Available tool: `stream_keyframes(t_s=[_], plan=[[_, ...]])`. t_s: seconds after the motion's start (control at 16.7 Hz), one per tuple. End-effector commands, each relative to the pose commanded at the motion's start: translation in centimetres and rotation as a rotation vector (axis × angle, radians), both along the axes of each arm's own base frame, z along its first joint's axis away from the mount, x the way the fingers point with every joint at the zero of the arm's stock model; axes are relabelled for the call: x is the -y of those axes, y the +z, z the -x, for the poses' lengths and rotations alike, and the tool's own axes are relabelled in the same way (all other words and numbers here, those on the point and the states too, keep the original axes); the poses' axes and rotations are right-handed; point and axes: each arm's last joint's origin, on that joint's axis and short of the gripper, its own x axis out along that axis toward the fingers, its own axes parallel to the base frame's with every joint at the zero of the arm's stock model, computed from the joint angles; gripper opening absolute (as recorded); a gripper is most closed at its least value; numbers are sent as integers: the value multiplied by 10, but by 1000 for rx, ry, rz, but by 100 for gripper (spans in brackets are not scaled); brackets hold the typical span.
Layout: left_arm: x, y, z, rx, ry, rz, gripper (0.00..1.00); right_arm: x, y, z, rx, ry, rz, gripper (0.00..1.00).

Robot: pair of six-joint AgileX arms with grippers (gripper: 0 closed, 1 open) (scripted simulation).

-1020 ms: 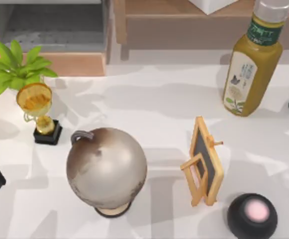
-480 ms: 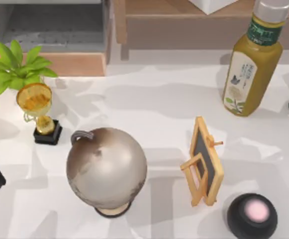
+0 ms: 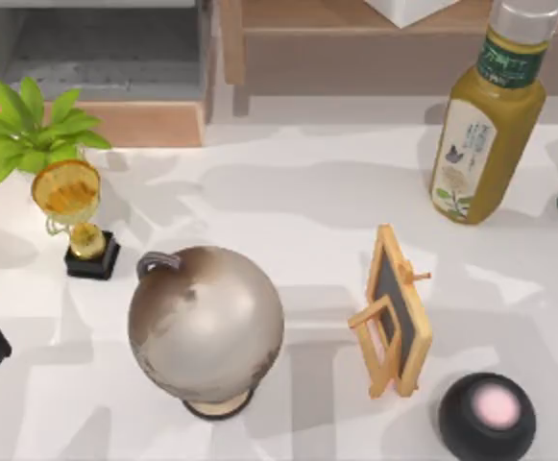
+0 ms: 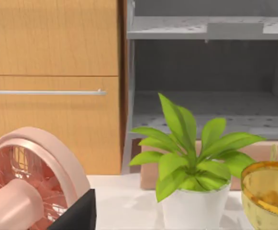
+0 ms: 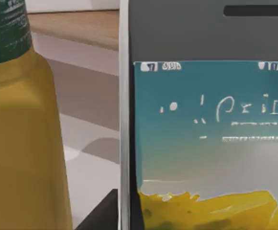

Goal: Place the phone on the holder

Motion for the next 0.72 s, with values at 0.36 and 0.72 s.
stream_keyframes(t_s=[0.36, 0.72], plan=[[0, 0, 0, 0, 0, 0, 100, 0, 0, 0, 0, 0, 0, 98], [0, 0, 0, 0, 0, 0, 100, 0, 0, 0, 0, 0, 0, 100]])
